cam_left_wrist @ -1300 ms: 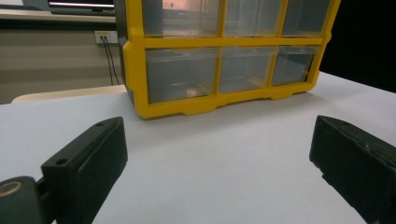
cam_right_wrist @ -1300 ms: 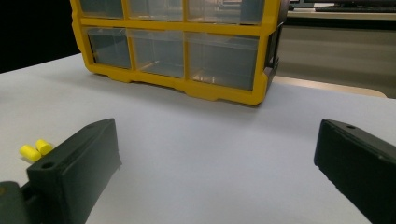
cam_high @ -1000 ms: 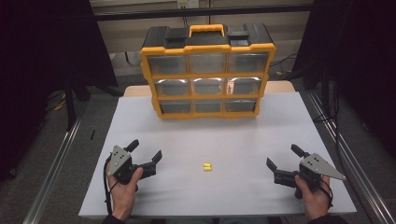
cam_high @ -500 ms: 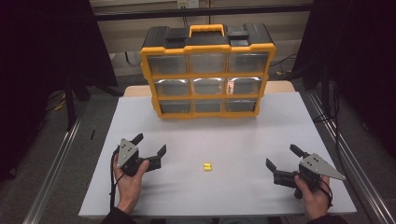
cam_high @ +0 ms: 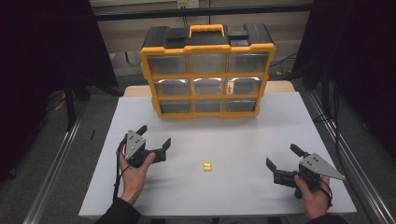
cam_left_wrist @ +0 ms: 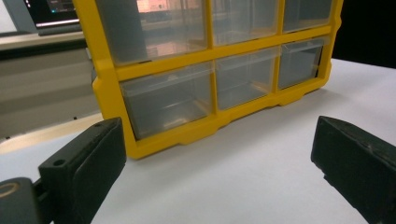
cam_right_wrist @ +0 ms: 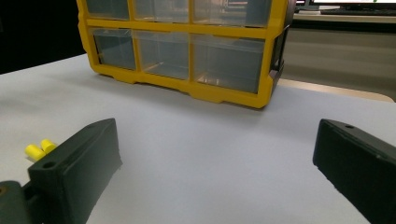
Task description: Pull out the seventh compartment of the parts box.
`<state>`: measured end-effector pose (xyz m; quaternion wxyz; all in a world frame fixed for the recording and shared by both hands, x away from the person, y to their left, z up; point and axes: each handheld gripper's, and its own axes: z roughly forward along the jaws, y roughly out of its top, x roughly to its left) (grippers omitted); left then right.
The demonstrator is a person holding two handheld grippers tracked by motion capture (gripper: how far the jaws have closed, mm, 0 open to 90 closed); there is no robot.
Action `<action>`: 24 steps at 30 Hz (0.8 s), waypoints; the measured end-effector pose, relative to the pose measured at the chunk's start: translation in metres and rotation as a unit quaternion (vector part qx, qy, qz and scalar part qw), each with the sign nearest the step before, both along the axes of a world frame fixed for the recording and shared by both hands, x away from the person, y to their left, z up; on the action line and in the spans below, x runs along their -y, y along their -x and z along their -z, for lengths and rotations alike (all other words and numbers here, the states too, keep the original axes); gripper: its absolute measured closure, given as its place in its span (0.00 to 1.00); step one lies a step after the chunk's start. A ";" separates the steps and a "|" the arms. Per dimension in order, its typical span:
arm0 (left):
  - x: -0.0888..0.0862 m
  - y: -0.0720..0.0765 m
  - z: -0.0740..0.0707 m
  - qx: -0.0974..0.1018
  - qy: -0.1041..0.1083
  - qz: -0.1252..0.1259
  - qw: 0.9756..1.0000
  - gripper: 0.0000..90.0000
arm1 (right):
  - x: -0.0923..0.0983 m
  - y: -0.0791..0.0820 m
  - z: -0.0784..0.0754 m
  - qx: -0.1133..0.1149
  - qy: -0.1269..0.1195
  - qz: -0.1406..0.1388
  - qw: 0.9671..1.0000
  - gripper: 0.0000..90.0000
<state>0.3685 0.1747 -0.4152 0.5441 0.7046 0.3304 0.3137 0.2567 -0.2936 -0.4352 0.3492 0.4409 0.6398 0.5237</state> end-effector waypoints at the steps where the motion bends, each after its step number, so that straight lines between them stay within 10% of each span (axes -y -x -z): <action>1: 0.001 -0.002 0.000 0.003 -0.004 -0.002 1.000 0.04 | 0.000 0.000 0.000 0.001 0.000 0.000 1.000 0.00; 8: 0.003 -0.014 0.001 0.035 -0.044 -0.016 0.998 0.04 | -0.001 0.000 -0.001 -0.002 0.005 0.001 1.000 0.00; 13: 0.007 -0.022 -0.002 0.021 -0.038 -0.023 0.999 0.05 | -0.001 0.000 0.000 -0.002 0.006 0.002 1.000 0.00; 21: 0.015 -0.039 -0.001 0.071 -0.109 -0.016 0.991 0.04 | -0.001 0.001 0.000 -0.001 0.004 0.001 1.000 0.00; 24: 0.016 -0.044 -0.001 0.092 -0.151 -0.007 0.984 0.04 | -0.001 0.001 0.000 -0.001 0.004 0.002 1.000 0.00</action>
